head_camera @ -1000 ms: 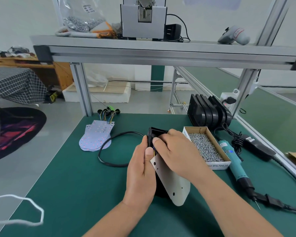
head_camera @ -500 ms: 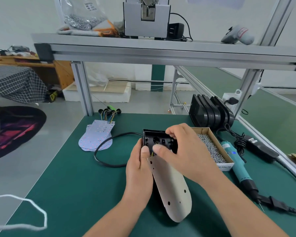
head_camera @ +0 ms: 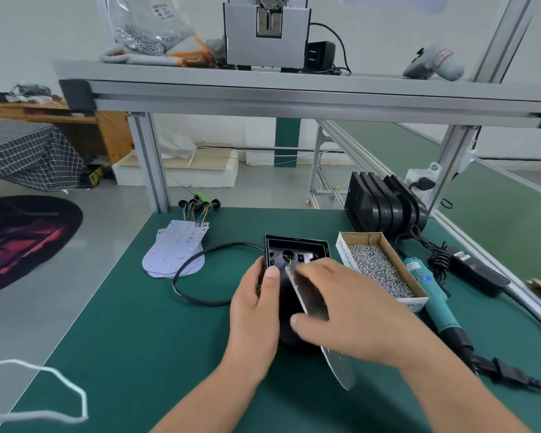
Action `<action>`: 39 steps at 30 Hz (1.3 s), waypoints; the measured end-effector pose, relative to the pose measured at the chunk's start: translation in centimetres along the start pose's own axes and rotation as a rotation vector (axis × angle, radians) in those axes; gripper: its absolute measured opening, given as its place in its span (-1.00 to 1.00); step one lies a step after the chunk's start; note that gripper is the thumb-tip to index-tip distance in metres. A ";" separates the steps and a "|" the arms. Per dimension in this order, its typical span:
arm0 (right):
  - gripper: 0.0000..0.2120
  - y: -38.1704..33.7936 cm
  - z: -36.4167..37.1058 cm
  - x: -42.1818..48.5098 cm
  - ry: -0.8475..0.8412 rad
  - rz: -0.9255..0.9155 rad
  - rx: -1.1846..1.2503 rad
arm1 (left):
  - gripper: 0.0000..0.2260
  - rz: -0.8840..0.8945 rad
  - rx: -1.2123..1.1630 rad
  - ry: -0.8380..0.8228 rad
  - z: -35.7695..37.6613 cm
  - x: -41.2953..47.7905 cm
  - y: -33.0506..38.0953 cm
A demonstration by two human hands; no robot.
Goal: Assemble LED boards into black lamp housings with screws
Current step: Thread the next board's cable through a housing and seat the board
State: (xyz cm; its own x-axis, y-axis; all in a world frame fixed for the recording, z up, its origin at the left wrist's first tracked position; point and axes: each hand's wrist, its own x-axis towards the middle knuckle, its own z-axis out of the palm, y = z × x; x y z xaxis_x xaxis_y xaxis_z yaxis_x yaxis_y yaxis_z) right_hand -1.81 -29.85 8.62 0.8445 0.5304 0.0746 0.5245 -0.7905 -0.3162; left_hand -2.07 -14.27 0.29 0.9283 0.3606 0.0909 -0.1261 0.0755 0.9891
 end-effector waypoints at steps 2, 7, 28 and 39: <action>-0.54 0.9 -0.8 0.0 0.027 0.049 0.149 | -0.76 0.014 0.003 0.006 0.0 0.0 0.0; -0.82 3.4 -2.7 0.3 0.201 0.118 0.553 | -0.72 0.017 0.032 -0.017 -0.1 0.2 -0.5; -0.38 2.0 3.7 2.3 0.574 0.203 0.727 | -0.60 -0.036 -0.160 -0.110 -0.2 0.1 -0.2; -0.40 1.4 3.9 2.1 0.551 0.220 0.923 | -0.59 -0.004 -0.106 -0.182 0.0 0.0 -0.7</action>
State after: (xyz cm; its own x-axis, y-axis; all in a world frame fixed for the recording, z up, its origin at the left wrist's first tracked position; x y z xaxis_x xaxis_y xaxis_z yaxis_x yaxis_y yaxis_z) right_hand 0.31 -28.63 4.63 0.9628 0.0148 0.2698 0.2673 -0.1957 -0.9435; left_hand -2.03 -14.32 -0.38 0.9756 0.1869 0.1154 -0.1491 0.1772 0.9728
